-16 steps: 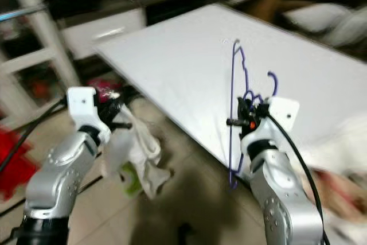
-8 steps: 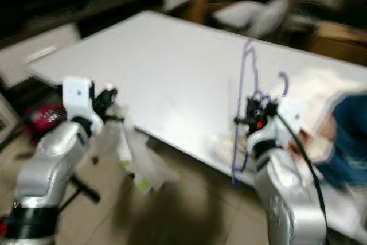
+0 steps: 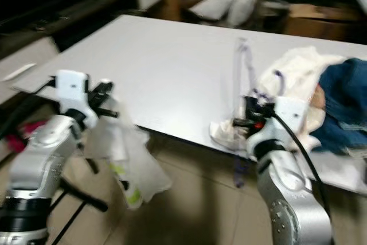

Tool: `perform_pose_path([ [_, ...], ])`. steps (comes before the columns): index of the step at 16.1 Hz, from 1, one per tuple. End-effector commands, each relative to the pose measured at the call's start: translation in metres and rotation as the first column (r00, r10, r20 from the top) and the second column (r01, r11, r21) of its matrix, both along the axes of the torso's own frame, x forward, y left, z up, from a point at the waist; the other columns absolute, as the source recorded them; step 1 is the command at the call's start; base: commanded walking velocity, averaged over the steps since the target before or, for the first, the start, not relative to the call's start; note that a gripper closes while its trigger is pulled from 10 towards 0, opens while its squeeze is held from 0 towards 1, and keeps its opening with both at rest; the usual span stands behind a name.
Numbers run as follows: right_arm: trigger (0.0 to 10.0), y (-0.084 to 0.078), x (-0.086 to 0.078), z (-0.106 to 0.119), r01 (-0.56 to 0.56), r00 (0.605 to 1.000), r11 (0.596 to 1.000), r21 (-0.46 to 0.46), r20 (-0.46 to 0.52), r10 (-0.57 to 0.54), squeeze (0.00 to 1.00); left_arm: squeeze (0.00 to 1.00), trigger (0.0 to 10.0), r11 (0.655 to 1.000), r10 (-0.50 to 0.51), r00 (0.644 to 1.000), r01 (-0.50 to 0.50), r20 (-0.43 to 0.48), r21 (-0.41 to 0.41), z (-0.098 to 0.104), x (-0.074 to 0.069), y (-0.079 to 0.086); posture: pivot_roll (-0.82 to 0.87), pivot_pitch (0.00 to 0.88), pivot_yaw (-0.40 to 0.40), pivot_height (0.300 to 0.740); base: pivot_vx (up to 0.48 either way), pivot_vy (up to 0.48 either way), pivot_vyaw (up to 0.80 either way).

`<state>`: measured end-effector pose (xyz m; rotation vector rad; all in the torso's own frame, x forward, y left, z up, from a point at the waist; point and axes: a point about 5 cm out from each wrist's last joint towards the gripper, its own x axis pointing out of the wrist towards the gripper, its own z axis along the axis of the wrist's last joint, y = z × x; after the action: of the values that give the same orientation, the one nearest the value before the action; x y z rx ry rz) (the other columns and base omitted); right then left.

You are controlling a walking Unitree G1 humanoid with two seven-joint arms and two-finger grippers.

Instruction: Hang hanger

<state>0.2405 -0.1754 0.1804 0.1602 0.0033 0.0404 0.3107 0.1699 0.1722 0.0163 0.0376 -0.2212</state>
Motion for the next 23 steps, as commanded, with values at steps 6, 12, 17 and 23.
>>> perform_pose_path([
  [6, 10.0, -0.003, 0.002, 0.009, 0.002, 0.999, 1.000, 0.031, 0.034, -0.003, 0.00, 0.00, 10.0, 1.000, -0.031, 0.999, 0.031, 0.039, 0.001, 0.009, 0.003, -0.005, -0.06, 0.000, 0.071, 0.740, 0.000, 0.438, -0.80],
  [12, 10.0, -0.004, 0.004, -0.003, 0.009, 1.000, 1.000, -0.027, -0.018, -0.009, 0.00, 0.00, 10.0, 0.999, -0.032, 0.999, 0.031, 0.043, 0.006, 0.009, 0.005, -0.005, -0.06, 0.000, 0.071, 0.740, 0.000, 0.454, -0.26],
  [17, 10.0, -0.005, 0.005, -0.008, 0.004, 0.999, 0.999, -0.054, -0.045, -0.006, 0.00, 0.00, 10.0, 1.000, -0.022, 0.999, 0.022, 0.044, 0.001, 0.009, 0.007, -0.003, -0.07, 0.000, 0.070, 0.740, 0.000, 0.461, -0.74],
  [23, 10.0, 0.003, 0.003, -0.014, -0.089, 0.992, 0.995, -0.047, -0.088, 0.085, 0.00, 0.00, 10.0, 0.999, -0.017, 0.999, 0.019, 0.049, -0.041, 0.008, 0.003, -0.006, -0.06, 0.000, 0.060, 0.740, 0.000, 0.000, 0.00],
])
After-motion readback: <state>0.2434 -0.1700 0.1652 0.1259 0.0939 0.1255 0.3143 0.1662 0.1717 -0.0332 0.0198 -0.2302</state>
